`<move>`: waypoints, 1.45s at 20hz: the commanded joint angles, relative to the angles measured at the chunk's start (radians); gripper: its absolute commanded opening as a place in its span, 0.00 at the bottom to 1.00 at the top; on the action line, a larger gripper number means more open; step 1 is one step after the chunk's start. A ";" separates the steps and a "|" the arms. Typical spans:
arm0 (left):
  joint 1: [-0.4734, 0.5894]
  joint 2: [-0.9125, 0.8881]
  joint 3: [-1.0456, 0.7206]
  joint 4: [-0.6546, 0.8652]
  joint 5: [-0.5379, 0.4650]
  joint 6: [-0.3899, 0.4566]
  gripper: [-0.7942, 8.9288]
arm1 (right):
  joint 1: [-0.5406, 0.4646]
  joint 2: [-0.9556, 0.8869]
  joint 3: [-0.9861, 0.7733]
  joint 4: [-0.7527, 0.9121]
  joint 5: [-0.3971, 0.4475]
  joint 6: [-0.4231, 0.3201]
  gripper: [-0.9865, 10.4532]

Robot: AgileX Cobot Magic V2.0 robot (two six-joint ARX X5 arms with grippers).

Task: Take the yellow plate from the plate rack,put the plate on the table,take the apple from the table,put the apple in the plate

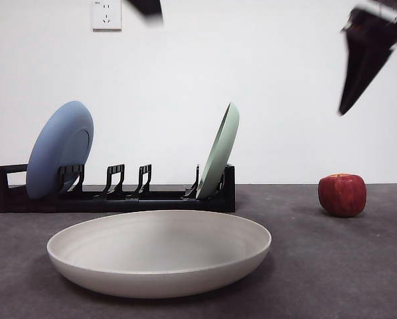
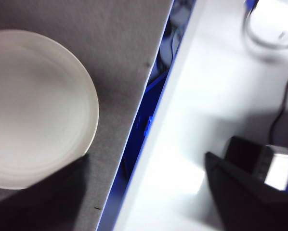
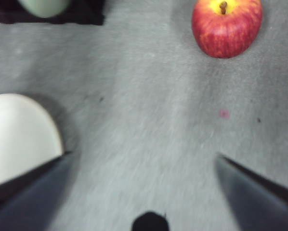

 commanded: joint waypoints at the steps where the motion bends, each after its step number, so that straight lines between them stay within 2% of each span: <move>1: -0.002 -0.092 0.005 -0.004 0.004 -0.039 0.08 | 0.002 0.097 0.064 0.026 0.047 0.013 0.83; 4: -0.002 -0.202 0.005 -0.004 0.003 -0.045 0.08 | 0.002 0.248 0.187 0.024 0.119 0.011 0.83; 8: -0.002 -0.305 0.005 0.019 -0.003 -0.018 0.08 | -0.002 0.453 0.347 0.022 0.129 0.006 0.83; 13: -0.002 -0.370 0.005 0.158 -0.023 0.015 0.08 | -0.012 0.620 0.454 0.023 0.232 0.011 0.83; 16: -0.002 -0.370 0.005 0.251 -0.119 0.011 0.08 | -0.043 0.652 0.461 0.032 0.233 0.014 0.83; 19: -0.002 -0.355 0.005 0.251 -0.217 -0.005 0.08 | -0.081 0.675 0.461 0.037 0.220 0.013 0.83; 27: -0.002 -0.349 0.005 0.248 -0.221 -0.024 0.08 | -0.104 0.761 0.461 0.111 0.130 0.017 0.82; 28: -0.002 -0.349 0.005 0.246 -0.222 -0.027 0.08 | -0.104 0.774 0.461 0.121 0.132 0.016 0.78; 29: -0.002 -0.349 0.005 0.243 -0.222 -0.030 0.08 | -0.104 0.781 0.461 0.130 0.135 0.017 0.65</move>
